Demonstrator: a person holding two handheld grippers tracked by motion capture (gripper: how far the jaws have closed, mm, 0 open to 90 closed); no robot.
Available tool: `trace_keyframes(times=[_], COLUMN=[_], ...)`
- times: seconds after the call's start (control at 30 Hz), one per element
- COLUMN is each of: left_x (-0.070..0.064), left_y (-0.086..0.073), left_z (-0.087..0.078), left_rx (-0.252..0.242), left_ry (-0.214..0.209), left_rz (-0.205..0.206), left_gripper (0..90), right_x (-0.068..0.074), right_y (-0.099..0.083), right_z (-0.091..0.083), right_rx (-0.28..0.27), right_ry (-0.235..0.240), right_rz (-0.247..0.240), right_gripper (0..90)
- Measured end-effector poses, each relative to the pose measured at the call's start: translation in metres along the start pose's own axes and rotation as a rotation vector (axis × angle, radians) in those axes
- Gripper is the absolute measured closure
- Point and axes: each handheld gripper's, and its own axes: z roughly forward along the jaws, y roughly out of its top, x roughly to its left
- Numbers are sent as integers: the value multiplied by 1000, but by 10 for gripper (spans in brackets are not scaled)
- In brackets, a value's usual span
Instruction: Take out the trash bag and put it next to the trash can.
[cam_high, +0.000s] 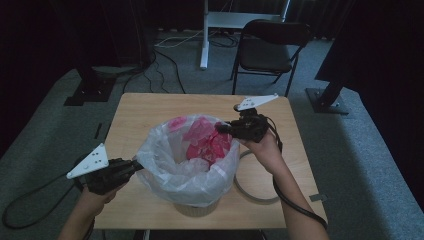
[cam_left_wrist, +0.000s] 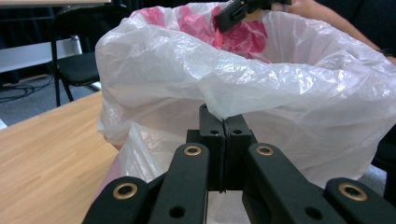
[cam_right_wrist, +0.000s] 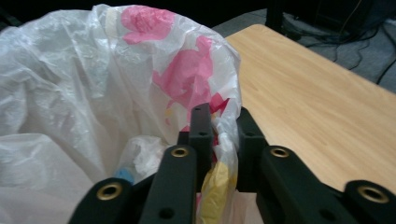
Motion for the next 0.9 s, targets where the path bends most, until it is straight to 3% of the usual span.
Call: trace_keyframes(times=[0.13,0.2,0.4,0.47,0.57,0.7,0.9], left_x=[3,3,0,-2,-6,-8,-5], left_y=[13,21,53,62,67,63,57], left_z=[1,2,2,2,7,21,40], left_rx=[-21,-29,-95,-116,-111,-78,-33], left_ry=[-13,-7,-13,-35,-32,-43,-50], left_rz=[-7,0,27,29,44,30,-4], left_gripper=[893,893,892,892,892,892,891], right_x=[5,7,15,19,23,23,15], right_y=[9,15,39,48,55,46,24], right_z=[-4,-6,-18,-27,-37,-28,-2], right_rx=[-18,-26,-73,-103,-147,-151,-99], right_ry=[-14,13,28,49,95,195,243], right_rz=[-27,-33,-64,-72,-67,-34,16], right_gripper=[864,869,876,876,876,876,875])
